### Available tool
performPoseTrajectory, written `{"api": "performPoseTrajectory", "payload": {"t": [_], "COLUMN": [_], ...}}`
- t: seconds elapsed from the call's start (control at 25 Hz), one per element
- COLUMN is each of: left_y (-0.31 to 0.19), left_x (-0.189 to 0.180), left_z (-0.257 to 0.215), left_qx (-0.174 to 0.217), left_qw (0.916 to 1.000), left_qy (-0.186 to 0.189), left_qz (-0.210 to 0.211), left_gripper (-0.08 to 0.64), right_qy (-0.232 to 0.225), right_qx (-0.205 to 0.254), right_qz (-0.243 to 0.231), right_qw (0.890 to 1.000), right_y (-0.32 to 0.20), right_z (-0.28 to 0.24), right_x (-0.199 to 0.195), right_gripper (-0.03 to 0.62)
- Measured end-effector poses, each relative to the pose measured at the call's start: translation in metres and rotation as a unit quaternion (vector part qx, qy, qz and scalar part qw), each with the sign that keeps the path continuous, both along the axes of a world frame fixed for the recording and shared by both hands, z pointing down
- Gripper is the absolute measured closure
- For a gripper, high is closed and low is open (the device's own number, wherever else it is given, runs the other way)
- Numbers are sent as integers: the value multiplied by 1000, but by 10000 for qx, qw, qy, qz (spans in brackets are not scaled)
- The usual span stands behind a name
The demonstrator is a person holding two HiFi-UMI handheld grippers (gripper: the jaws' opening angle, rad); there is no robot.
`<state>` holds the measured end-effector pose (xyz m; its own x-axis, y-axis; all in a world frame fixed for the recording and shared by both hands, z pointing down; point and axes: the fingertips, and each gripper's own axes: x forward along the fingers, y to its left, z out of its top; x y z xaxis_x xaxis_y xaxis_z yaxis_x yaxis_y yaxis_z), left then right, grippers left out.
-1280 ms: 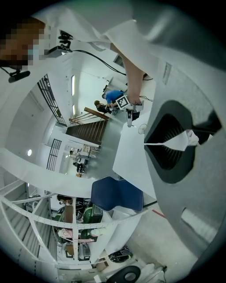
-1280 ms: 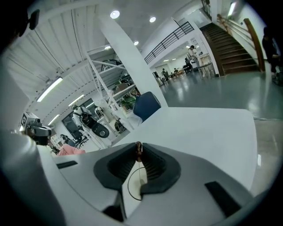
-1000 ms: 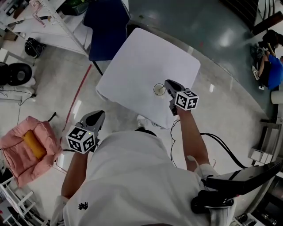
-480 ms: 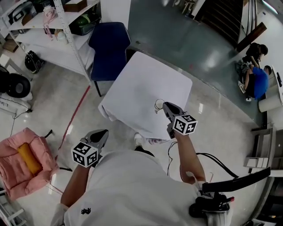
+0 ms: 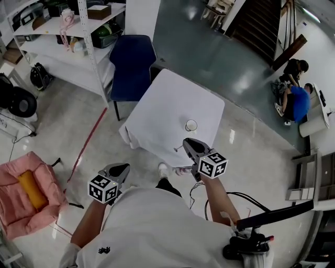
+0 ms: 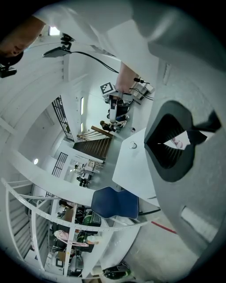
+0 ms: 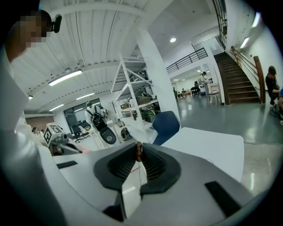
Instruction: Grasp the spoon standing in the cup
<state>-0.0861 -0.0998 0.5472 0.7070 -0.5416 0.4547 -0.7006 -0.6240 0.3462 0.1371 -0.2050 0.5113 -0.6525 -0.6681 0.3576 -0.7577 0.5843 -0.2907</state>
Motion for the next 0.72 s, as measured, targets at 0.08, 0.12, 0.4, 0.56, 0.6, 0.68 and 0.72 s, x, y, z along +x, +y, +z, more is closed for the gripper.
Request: {"api": "performPoseTrajectory", "payload": {"t": [0.08, 0.12, 0.4, 0.56, 0.6, 0.68, 0.72], "left_y": [9, 14, 38, 52, 55, 60, 61], "left_x": [-3, -4, -14, -19, -20, -20, -19], "left_z": [0, 0, 4, 7, 8, 10, 11], "left_qx": [9, 17, 21, -15, -27, -35, -28], "left_qw": [10000, 10000, 9999, 9998, 9998, 9998, 9998], "left_qy": [36, 63, 104, 121, 121, 113, 108], "left_qz": [32, 53, 127, 140, 148, 175, 187], "left_gripper": [548, 548, 548, 548, 548, 548, 548], "right_qy": [9, 15, 56, 75, 77, 81, 90], "right_qx": [25, 34, 17, -39, -42, -33, -26], "right_qz": [-74, -109, -333, -458, -481, -525, -545], "right_qw": [10000, 9999, 9994, 9989, 9988, 9986, 9985], "right_y": [18, 27, 73, 94, 99, 105, 108], "right_z": [-3, -4, -4, -1, -1, -1, -1], "right_x": [-11, -16, -47, -63, -66, -71, -72], "right_gripper": [541, 541, 541, 541, 541, 541, 541]}}
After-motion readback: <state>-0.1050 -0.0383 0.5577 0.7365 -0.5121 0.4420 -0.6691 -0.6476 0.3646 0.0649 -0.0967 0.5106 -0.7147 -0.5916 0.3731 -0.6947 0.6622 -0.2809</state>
